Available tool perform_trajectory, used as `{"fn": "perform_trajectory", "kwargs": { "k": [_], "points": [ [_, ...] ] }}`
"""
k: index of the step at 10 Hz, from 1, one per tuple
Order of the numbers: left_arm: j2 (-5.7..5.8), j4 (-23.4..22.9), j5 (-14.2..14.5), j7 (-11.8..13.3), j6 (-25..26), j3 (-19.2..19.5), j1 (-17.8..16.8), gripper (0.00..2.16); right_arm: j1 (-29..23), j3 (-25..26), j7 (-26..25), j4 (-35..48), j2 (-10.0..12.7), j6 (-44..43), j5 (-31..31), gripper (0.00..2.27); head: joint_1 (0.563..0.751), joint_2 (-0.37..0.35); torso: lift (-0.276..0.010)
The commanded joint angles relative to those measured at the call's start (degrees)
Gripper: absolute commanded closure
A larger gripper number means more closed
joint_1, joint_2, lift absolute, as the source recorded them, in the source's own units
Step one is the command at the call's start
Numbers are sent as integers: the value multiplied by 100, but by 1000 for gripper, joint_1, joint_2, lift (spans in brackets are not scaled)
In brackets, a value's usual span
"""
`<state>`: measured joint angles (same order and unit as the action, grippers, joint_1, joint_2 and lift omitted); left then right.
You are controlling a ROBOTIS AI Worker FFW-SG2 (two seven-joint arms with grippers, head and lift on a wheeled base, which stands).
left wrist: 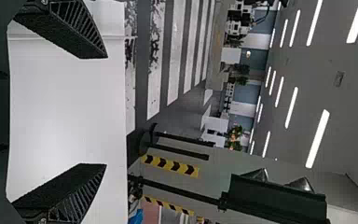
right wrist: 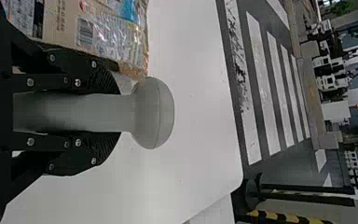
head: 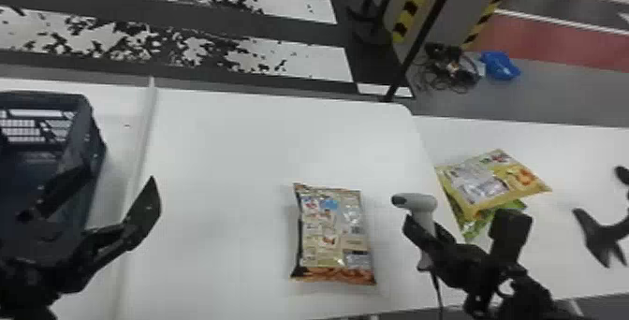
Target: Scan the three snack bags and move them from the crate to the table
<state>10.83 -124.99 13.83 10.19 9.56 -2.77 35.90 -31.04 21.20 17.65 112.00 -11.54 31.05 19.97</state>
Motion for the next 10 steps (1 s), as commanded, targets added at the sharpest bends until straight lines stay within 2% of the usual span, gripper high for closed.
{"fn": "perform_trajectory", "kwargs": {
  "k": [1,4,7,8,9,10],
  "points": [
    [6,-52,-30,0,113,-13,14,33,582,86,116,-591,-174,21,-186,2192,695,-301,-62],
    [6,-113,-118,-26,271,-31,23,33,1540,-63,309,-1954,-341,-102,-608,2175,695,-350,-62],
    [15,-122,-118,-35,324,-4,14,33,2146,-230,301,-3052,-420,-700,-1004,2128,695,-350,-62],
    [15,-96,-118,-35,324,13,5,33,2164,-301,301,-3105,-464,-876,-1004,1632,695,-350,-62],
    [6,-87,-118,-44,341,13,-13,33,2129,-327,301,-3105,-464,-1034,-1012,299,695,-350,-62],
    [6,-69,-118,-35,376,13,-30,33,2129,-345,292,-3088,-464,-1017,-1039,-1,695,-350,-62]
  ]
}}
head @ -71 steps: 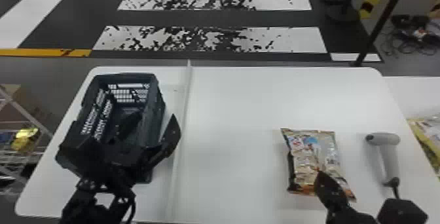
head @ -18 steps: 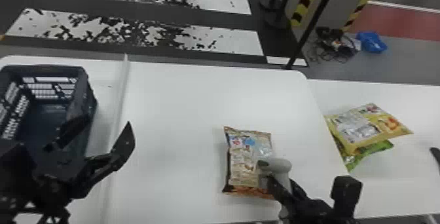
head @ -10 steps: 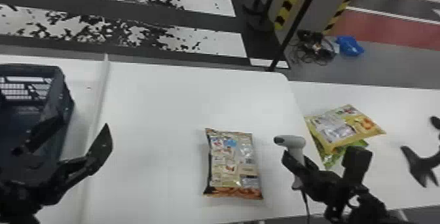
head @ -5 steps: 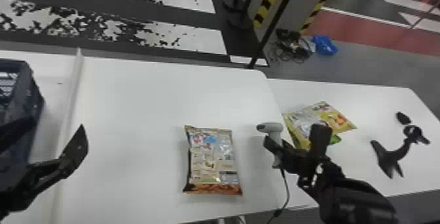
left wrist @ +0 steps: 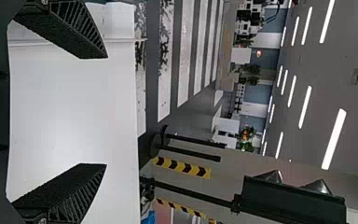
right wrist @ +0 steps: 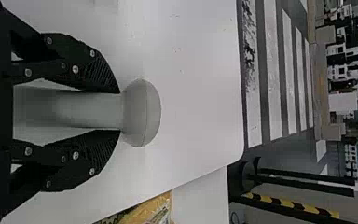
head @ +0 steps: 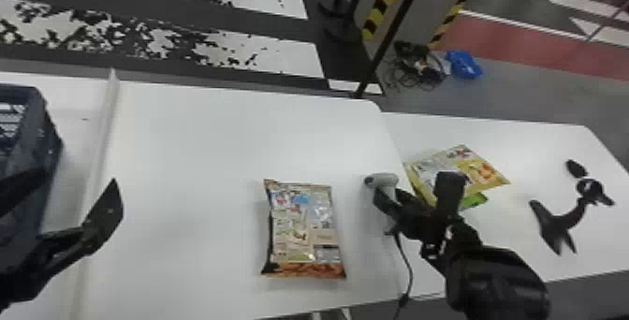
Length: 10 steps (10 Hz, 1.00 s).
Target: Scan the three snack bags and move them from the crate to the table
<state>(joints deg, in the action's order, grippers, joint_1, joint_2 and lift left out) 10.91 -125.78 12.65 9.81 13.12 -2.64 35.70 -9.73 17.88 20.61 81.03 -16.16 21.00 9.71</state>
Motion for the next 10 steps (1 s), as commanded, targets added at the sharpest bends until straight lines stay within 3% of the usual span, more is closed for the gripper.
{"fn": "perform_trajectory", "kwargs": {
  "k": [1,3,5,6,8,10],
  "points": [
    [-1,18,0,4,73,-8,-28,33,-55,-4,-4,71,-1,23,-5,6,695,-350,-62],
    [8,27,9,4,73,0,-28,33,-697,163,-66,1108,25,234,576,66,695,-350,-62],
    [-1,36,9,4,73,-8,-28,33,-1154,620,760,2172,52,1939,1296,107,695,-339,-62],
    [-1,27,9,4,73,-8,-28,33,-1154,787,1252,2312,52,2800,1472,107,695,-326,-62],
    [8,18,9,12,73,-8,-2,33,-1101,892,1745,2374,34,3996,1780,110,695,-290,-62],
    [16,1,9,12,56,-17,25,33,-838,910,2421,1996,8,4488,2017,110,695,-262,-62]
  ]
}}
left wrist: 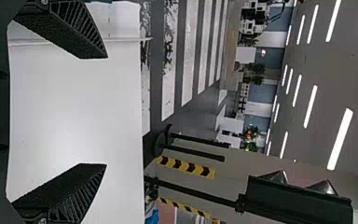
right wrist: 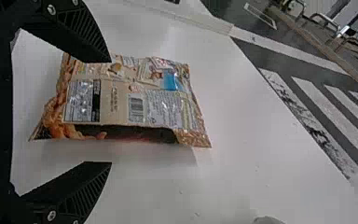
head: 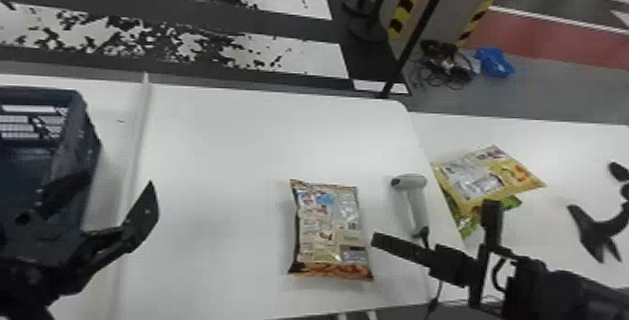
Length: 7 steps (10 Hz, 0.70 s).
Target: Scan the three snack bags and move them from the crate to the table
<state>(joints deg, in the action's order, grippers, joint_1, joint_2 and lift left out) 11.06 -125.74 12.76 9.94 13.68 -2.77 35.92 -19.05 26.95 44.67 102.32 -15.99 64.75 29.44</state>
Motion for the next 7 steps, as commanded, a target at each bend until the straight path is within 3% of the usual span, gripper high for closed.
{"fn": "perform_trajectory", "kwargs": {
  "k": [1,3,7],
  "points": [
    [1,-21,-2,8,-1,-5,21,33,341,-41,288,-520,-80,183,27,110,695,-239,-62],
    [1,-30,-2,17,-1,-5,30,33,693,-217,578,-1276,-150,-204,-70,110,695,-221,-62],
    [10,-30,-2,35,-1,-5,47,33,816,-815,595,-1583,-150,-1065,-589,107,695,-210,-62]
  ]
}}
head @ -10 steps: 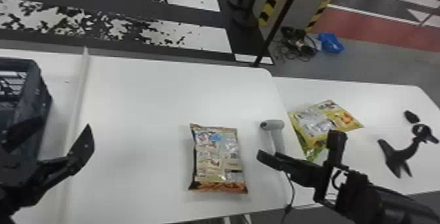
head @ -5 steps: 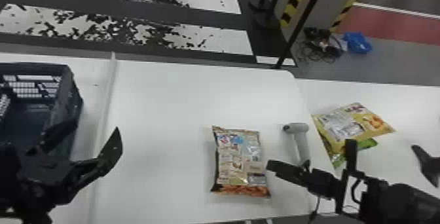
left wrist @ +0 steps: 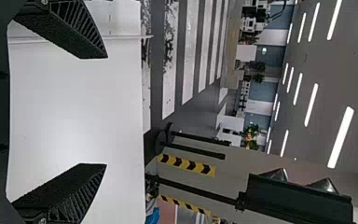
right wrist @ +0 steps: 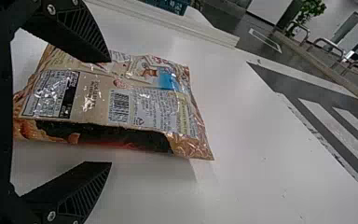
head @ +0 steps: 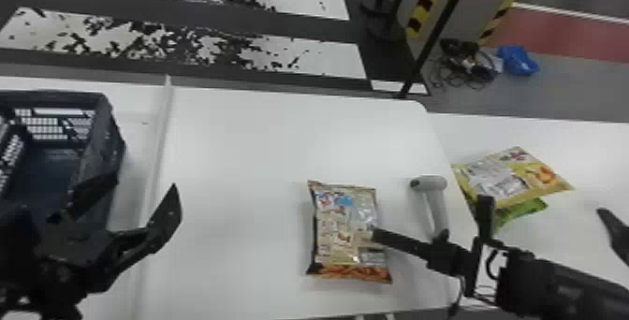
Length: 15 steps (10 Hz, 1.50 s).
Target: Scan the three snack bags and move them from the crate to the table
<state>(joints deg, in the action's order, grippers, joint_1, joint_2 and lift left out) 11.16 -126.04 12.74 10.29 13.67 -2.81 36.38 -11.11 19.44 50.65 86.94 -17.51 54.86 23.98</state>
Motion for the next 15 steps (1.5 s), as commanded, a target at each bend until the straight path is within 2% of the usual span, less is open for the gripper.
{"fn": "perform_trajectory", "kwargs": {
  "k": [1,2,3,4,5,7,9,10,11,12,13,14,15],
  "points": [
    [0,0,0,-1,0,0,1,33,57,-256,-3,-107,2,-217,-113,107,695,-201,-62],
    [0,9,0,8,0,0,1,33,74,-432,23,-134,11,-375,-183,113,695,-189,-62],
    [0,18,0,8,0,0,1,33,136,-625,138,-186,2,-498,-412,468,695,-180,-62],
    [0,27,0,17,0,9,1,33,162,-801,85,-178,20,-498,-640,1895,695,-161,-62],
    [9,44,9,17,0,18,1,33,180,-801,129,-195,20,-498,-632,2165,695,-147,-62],
    [9,97,18,26,-18,-9,1,33,30,-652,164,-28,37,-516,-456,2213,695,-136,-62],
    [0,106,-26,26,-18,-114,-61,33,-286,-397,23,640,55,-392,-25,2213,695,-140,-62],
    [0,97,-70,-9,0,-167,-61,33,-462,-10,-258,1158,186,-340,177,2213,695,-147,-62],
    [0,115,-105,-9,0,-167,-61,33,-497,420,-609,1334,222,-428,634,2213,695,-168,-62],
    [0,106,-114,-9,123,-167,-61,33,-523,842,-1251,1404,485,-1236,871,2213,695,-186,-62],
    [18,88,-114,17,176,-158,-34,33,-523,1088,-1901,1334,635,-2309,994,2213,695,-233,-62],
    [35,106,-114,17,193,-158,-17,33,-444,1194,-2402,1044,626,-3223,1337,2213,695,-297,-62],
    [0,132,-114,17,281,-167,-34,33,-146,1220,-3132,693,617,-3908,1355,2213,695,-350,-62]
  ]
}}
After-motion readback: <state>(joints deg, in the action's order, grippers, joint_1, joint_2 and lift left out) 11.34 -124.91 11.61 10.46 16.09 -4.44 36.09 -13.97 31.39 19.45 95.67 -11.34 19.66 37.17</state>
